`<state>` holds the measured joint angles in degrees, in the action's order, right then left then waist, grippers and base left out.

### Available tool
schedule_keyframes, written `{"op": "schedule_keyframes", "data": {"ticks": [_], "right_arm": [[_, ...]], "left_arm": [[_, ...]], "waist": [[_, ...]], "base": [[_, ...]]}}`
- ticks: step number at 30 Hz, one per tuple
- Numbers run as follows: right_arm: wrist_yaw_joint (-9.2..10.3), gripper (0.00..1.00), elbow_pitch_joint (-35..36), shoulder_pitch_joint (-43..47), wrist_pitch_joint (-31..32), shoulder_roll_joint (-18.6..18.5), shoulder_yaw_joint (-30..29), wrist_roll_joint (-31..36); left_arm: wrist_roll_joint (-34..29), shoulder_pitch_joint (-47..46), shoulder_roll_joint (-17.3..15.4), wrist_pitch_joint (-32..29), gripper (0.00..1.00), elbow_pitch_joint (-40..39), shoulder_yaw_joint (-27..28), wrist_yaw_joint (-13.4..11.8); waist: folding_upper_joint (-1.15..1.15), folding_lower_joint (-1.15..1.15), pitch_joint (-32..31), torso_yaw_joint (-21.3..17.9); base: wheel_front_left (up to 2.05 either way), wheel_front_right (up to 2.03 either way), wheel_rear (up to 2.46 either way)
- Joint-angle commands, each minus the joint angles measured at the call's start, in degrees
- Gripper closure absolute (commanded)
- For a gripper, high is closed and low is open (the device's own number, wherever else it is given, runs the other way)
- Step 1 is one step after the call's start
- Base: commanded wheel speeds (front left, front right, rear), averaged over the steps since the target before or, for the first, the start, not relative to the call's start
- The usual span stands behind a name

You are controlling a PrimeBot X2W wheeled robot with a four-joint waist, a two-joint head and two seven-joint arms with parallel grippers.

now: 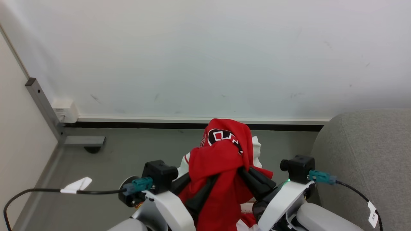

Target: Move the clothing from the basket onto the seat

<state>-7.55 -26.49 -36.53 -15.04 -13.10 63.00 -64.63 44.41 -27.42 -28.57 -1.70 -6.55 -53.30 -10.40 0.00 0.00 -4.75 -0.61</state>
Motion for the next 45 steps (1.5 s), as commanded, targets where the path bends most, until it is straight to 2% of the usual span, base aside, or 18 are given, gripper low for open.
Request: {"op": "schedule_keyframes", "data": {"ticks": [1,13,20,30,39,45], "right_arm": [[0.12,1.0,0.58,0.86,-0.19,-0.63,-1.02,0.12],[0.12,1.0,4.1,2.97,-0.21,-5.08,-11.54,3.16],[0.12,1.0,6.91,4.32,-0.2,-8.45,-17.96,5.72],[0.12,1.0,11.37,6.43,-0.2,-11.17,-24.95,9.49],[0.12,1.0,12.05,7.31,-0.2,-10.92,-28.7,12.58],[0.12,1.0,9.9,4.15,-0.2,-8.16,-36.57,16.36]], "left_arm": [[-0.14,0.81,0.03,0.57,0.0,0.16,0.25,-0.23],[-2.17,1.32,1.0,4.67,0.0,2.0,-0.07,-0.59],[-3.5,1.7,2.24,7.8,0.0,3.56,-0.67,-0.41],[-4.29,0.96,3.98,10.19,0.0,5.26,-1.34,0.2],[-5.43,-0.46,4.54,11.12,0.0,5.26,-1.77,0.49],[-6.95,-3.13,4.31,11.11,0.0,3.77,-1.58,1.1]], "waist": [[0.0,0.0,0.01,-0.14],[0.0,0.0,1.01,-3.8],[0.0,0.0,2.15,-8.16],[0.0,0.0,3.92,-14.91],[0.0,0.0,6.29,-17.35],[0.0,0.0,11.26,-16.39]], "base": [[0.0,0.0,0.0],[0.0,0.0,0.0],[0.0,0.0,0.0],[0.0,0.0,0.0],[0.0,0.0,0.0],[0.0,0.0,0.0]]}}
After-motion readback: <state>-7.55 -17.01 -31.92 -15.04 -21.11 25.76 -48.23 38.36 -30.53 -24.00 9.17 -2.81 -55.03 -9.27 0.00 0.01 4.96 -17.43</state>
